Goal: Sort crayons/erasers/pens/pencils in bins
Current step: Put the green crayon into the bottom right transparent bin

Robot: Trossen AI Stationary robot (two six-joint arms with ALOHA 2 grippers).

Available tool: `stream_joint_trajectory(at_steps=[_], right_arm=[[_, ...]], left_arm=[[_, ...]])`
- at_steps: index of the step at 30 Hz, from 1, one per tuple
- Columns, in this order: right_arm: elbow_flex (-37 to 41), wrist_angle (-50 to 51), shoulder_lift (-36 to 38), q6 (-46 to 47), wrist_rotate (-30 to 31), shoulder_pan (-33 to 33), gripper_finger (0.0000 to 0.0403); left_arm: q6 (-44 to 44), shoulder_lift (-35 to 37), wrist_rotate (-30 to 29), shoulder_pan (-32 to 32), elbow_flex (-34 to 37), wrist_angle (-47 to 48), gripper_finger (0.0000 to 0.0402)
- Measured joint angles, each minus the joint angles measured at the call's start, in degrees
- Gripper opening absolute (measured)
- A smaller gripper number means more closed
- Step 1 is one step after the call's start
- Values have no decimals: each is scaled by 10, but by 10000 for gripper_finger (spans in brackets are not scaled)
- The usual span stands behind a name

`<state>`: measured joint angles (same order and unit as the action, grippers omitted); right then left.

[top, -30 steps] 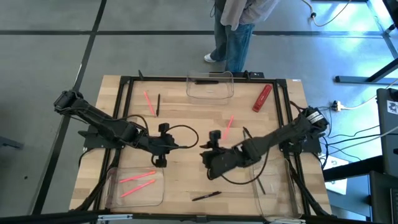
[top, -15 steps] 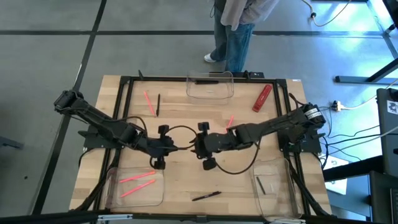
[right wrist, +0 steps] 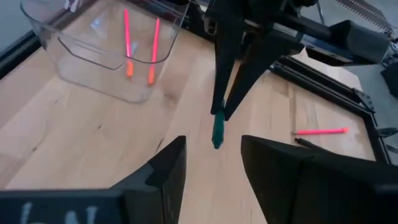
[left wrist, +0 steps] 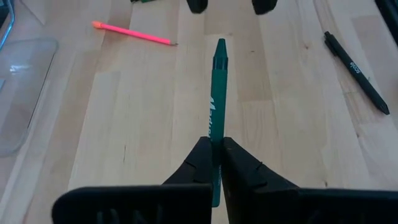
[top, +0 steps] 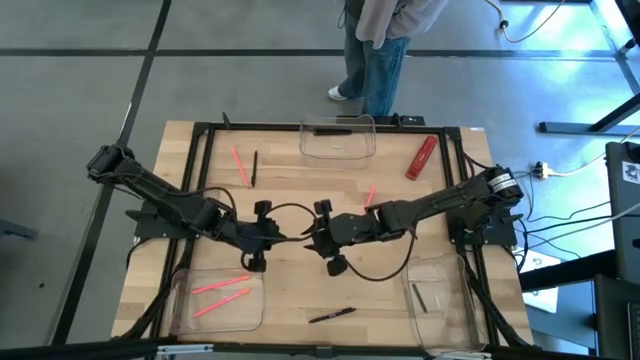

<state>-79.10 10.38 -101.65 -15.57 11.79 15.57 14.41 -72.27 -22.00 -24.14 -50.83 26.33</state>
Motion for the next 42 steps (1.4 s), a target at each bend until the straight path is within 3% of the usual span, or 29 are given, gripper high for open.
stream_joint_trajectory(at_steps=[32,42], right_arm=[[7,-81,-52,-44,-30,-32,155],[7,-80,-52,-44,-30,-33,104]], left_arm=[[0,0,-1,3,0,-3,2],[0,0,-1,3,0,-3,2]])
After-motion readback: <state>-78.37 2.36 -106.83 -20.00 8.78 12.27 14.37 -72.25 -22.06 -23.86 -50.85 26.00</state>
